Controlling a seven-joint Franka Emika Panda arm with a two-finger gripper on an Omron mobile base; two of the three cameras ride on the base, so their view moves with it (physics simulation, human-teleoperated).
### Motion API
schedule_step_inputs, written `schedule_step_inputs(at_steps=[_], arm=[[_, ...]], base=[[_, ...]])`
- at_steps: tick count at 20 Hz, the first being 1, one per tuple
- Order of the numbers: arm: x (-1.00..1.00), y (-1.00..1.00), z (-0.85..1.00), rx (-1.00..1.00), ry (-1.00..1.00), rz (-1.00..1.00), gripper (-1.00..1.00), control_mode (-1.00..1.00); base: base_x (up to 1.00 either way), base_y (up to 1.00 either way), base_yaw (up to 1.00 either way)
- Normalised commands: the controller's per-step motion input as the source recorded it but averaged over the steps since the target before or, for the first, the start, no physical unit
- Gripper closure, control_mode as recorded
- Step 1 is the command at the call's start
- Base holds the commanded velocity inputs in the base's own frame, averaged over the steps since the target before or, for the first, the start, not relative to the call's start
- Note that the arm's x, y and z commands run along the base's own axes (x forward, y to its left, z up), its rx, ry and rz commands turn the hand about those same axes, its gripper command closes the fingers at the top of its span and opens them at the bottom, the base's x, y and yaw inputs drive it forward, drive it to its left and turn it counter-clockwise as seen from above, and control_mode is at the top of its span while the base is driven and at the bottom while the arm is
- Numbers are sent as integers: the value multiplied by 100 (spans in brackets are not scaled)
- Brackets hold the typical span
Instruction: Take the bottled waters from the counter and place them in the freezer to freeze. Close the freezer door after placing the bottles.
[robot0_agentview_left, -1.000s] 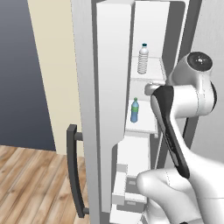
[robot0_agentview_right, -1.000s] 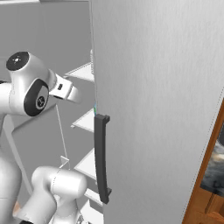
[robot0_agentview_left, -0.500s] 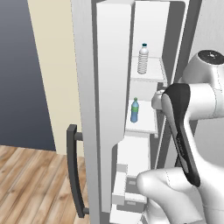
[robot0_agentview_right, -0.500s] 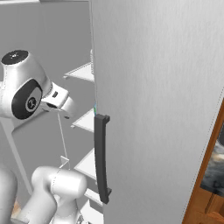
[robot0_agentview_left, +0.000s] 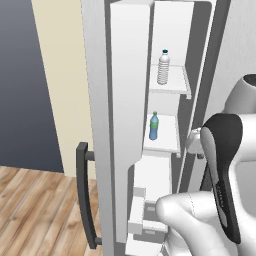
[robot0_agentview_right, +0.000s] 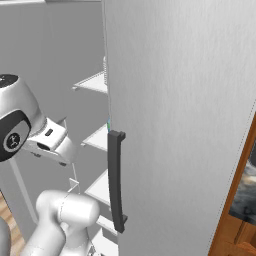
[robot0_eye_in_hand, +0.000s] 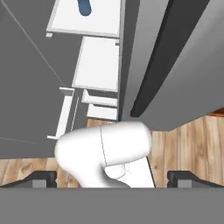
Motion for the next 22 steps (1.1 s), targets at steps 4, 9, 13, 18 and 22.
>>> schedule_step_inputs(at_steps=[4,9,13,18,22], arm=[[-55,0,-43,0,16,0,-100,-100],[-10,0,-31,0,12,4,-100,-100],[0,0,-29,0,10,5,-100,-100],[0,0,0,0,0,0,-100,-100],[0,0,0,0,0,0,-100,-100]], base=[[0,0,0],[0,0,0],[0,0,0],[0,0,0],[0,0,0]])
